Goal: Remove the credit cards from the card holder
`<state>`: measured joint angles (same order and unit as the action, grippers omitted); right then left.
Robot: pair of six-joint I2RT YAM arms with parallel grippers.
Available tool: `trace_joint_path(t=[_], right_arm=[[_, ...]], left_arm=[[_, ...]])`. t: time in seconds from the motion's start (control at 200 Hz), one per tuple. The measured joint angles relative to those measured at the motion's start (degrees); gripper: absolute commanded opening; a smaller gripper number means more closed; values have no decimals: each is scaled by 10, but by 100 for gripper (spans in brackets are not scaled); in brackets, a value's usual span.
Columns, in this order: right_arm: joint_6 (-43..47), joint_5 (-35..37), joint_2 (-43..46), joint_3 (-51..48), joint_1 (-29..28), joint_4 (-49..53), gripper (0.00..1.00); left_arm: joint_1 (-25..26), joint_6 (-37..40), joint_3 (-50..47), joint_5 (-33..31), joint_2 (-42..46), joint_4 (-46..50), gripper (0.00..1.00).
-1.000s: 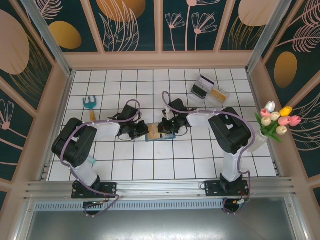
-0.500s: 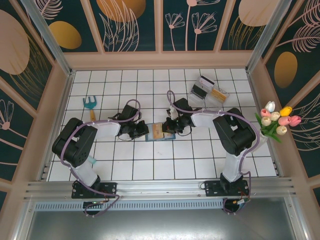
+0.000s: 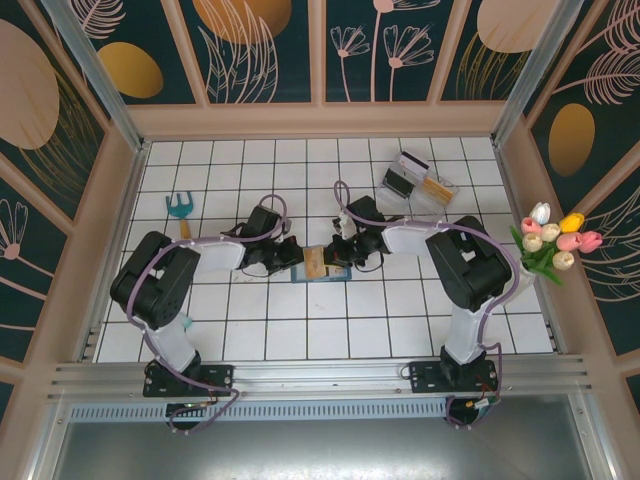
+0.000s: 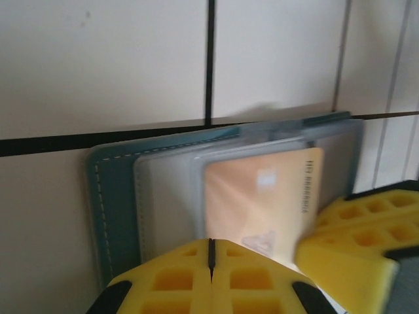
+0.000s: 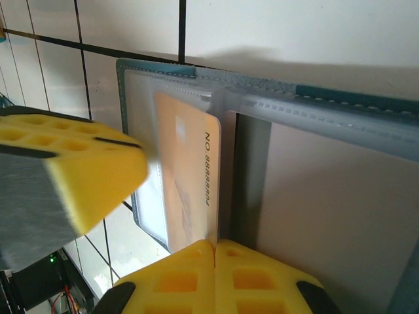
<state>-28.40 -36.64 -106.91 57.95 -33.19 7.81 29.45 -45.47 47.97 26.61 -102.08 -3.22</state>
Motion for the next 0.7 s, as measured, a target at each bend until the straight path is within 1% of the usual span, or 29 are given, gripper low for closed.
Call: trace_joint_path(t=[0.075,0.17,0.25,0.415,0.505,0.575,0.701], right_arm=[[0,-4,0,-1,0,-3,10],[0,-8,0,-7,1,-10,15],[-2,-10,0,-12,1,-14,16],[-2,-16,0,-18,5,-21,12],[-3,-20,0,-21,7,-24,3],[-4,-22,0,-23,9,-26,0],[-4,-23,0,-24,9,-27,0]], left_arm=[[0,0,5,0,-5,-1,0],[0,0,6,-1,-7,-1,0],[0,-2,6,-3,-7,0,0],[1,-2,5,-8,-7,-1,0],[2,-2,5,-10,-7,-2,0],[2,-2,5,-10,-7,-2,0],[2,-2,5,-11,-7,-2,0]])
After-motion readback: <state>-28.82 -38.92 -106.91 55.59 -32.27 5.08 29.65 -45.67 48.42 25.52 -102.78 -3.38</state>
